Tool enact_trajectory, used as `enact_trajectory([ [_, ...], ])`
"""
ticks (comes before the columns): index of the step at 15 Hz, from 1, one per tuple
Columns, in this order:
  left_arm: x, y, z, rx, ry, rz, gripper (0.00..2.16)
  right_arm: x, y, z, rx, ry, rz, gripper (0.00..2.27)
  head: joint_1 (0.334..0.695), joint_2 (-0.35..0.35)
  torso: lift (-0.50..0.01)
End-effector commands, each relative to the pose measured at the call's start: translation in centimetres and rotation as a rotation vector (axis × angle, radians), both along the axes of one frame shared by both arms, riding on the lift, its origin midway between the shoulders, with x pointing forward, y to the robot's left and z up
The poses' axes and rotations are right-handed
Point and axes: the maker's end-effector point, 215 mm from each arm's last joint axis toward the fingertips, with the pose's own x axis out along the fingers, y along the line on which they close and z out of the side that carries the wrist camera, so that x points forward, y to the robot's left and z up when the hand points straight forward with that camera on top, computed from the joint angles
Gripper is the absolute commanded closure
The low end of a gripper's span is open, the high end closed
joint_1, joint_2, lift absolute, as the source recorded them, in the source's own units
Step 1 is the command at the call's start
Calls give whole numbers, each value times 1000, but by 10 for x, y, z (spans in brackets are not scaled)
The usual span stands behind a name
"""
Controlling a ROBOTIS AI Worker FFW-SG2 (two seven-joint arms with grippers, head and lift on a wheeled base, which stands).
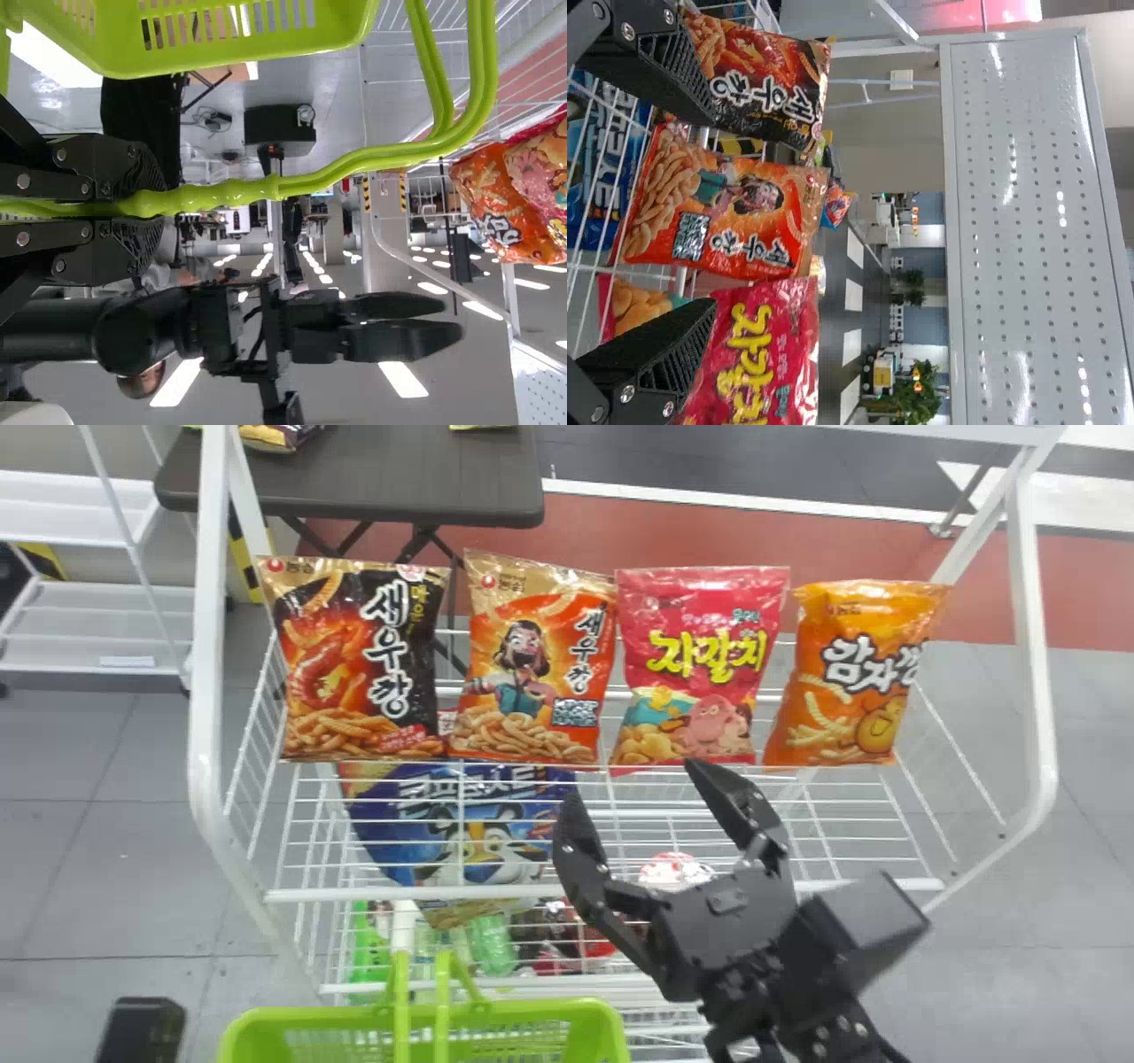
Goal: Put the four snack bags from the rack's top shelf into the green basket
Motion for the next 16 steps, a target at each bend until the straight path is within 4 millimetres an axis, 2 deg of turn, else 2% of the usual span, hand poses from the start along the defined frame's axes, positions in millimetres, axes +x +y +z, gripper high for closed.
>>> enact_trajectory([
  [1, 0, 0, 0, -1, 3, -2, 2138, 31, 56, -21, -47, 45, 83, 87, 695, -47, 0],
  [2, -1, 0, 0, -4, 4, -3, 2138, 51, 67, -30, -72, 56, 84, 87, 695, 0, 0],
  [4, -2, -1, -1, -4, 9, -4, 2138, 80, 100, -37, -89, 55, 124, 87, 695, 71, 0],
  [5, -3, -2, -1, -6, 11, -6, 2138, 95, 108, -40, -92, 66, 124, 87, 695, 126, 0],
  [6, -3, -2, -2, -6, 13, -6, 2138, 112, 118, -41, -92, 71, 125, 87, 695, 150, 0],
  [7, -3, -3, -3, -5, 14, -6, 2138, 120, 127, -44, -105, 72, 142, 87, 695, 164, 0],
  [11, -4, -1, -4, -4, 20, -5, 2138, 155, 140, -79, -139, 130, 190, 87, 695, 204, 0],
  [14, 2, -1, -5, -8, 18, -5, 2138, 172, 155, -78, -81, 163, 250, 87, 695, 214, 0],
  [16, 8, 1, -7, -7, 15, -6, 2138, 179, 158, -77, -80, 168, 271, 90, 695, 229, 0],
])
